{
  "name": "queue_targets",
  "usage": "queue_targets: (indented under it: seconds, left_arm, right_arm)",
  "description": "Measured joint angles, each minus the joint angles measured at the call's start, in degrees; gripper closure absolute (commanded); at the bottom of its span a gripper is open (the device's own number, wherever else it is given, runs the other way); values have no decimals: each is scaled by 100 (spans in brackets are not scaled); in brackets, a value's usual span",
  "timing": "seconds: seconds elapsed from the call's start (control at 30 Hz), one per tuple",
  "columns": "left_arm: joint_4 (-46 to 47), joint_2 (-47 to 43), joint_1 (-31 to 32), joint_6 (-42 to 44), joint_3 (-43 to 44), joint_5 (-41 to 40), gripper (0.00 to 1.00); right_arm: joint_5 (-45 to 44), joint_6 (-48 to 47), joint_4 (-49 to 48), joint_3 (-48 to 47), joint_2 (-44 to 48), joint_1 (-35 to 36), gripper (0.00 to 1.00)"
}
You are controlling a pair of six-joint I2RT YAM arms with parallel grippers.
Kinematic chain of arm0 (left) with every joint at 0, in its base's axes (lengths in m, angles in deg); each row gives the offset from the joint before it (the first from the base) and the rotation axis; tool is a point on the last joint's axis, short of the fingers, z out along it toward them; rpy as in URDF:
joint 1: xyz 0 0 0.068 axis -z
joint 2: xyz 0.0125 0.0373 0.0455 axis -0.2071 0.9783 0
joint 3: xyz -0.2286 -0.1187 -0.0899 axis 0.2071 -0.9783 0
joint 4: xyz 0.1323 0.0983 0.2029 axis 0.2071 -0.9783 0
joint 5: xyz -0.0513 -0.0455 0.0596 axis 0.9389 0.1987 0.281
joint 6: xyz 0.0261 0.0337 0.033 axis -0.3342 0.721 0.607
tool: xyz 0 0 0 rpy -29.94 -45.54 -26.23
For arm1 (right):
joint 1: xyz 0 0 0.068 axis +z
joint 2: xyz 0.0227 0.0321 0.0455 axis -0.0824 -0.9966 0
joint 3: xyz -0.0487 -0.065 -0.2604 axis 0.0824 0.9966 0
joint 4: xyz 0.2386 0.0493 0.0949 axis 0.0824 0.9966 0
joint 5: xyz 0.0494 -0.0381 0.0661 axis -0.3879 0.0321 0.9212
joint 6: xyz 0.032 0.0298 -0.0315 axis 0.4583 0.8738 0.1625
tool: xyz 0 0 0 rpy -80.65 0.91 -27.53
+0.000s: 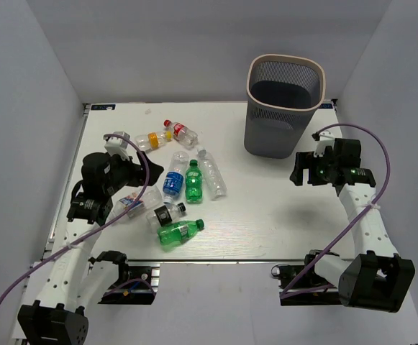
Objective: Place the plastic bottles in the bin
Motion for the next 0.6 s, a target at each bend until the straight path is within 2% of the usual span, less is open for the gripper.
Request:
queue_targets:
  seconds: [0.07,0.17,0.27,0.4,0.43,0.47,0.5,0.53,0.57,0.6]
  left_arm:
    - [0,55,0,-4,-24,76,0]
    - [0,149,0,0,-28,133,0]
    - [-17,227,0,42,-31,142,6]
    - [-92,306,0,111,-76,118,23]
    - [-92,315,7,120,-129,118,42]
    - [-103,319,9,109,-190,122,51]
    - [-127,337,11,149,-260,131,65]
    - [-151,361,11,146,-321,138,67]
    - [-173,391,11,166,-374,138,67]
    - [-186,428,11,181,-409,144,67]
  right_arm:
    - [17,-118,81,31,-11,-2,10]
    - [326,-772,291,31,-20,-7,10]
    - [549,-1499,601,31,-28,13,10]
    - [529,-2234,962,28,-142,50,10]
    - [564,-2474,1113,26,-186,59,10]
    - [645,-2658,1257,26,-212,76,17]
    - [789,-2852,1416,26,-225,114,33]
    - [951,-3036,1532,24,-216,164,76]
    - [1117,-3189,1626,15,-192,229,83]
    - [1246,-3224,1687,0,-157,293,83]
